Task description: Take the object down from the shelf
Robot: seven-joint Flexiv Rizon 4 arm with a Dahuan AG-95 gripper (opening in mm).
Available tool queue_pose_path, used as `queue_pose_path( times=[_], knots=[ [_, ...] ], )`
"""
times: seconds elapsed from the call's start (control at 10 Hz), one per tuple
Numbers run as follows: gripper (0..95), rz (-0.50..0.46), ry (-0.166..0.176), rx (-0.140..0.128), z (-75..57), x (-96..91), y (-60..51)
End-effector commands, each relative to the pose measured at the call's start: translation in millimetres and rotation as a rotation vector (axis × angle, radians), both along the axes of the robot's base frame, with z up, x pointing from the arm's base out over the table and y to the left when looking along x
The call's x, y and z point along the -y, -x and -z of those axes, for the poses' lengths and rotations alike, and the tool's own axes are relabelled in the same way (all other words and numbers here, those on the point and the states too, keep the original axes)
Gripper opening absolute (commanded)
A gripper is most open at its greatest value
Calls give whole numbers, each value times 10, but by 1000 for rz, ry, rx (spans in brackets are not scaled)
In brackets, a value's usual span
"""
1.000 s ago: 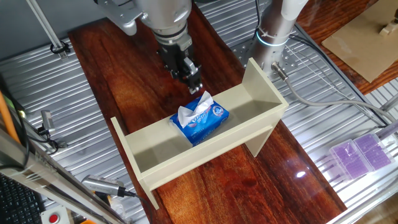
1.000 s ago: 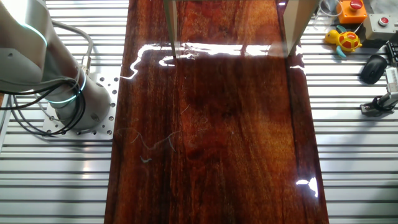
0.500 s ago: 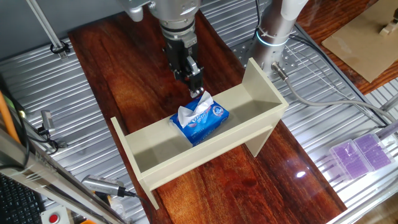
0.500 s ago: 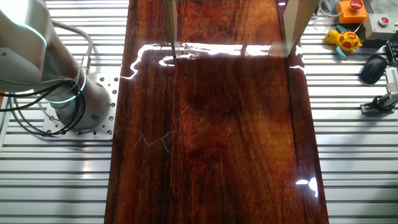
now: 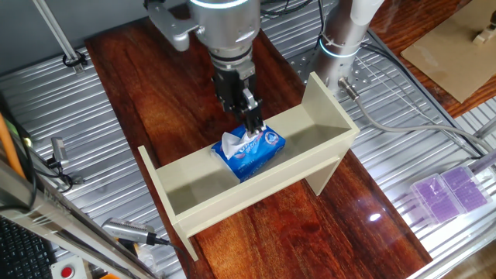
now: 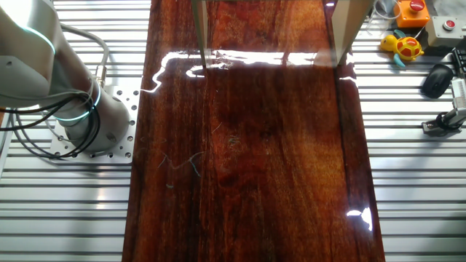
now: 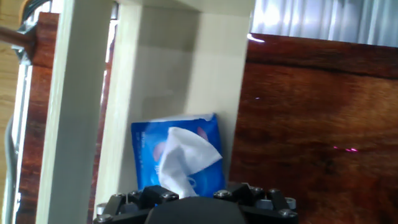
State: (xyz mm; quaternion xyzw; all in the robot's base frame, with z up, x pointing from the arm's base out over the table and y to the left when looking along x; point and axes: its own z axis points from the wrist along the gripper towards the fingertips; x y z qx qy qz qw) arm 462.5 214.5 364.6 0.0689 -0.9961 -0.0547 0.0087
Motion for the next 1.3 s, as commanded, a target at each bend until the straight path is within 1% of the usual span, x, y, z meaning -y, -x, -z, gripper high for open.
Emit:
queue_pose_path(
  times=[0.1,0.2,0.3,0.5,0.9,1.0,1.3],
  knots=[
    [760,-17,-15,17,4,42,29],
    [760,-14,-22,16,4,42,29],
    [760,-13,-22,20,4,42,29],
    [760,11,-22,32,96,-36,79],
    [760,-2,-17,44,212,-86,160],
    [760,-8,-16,50,254,-81,172],
    [760,-26,-13,60,373,-59,157]
  ],
)
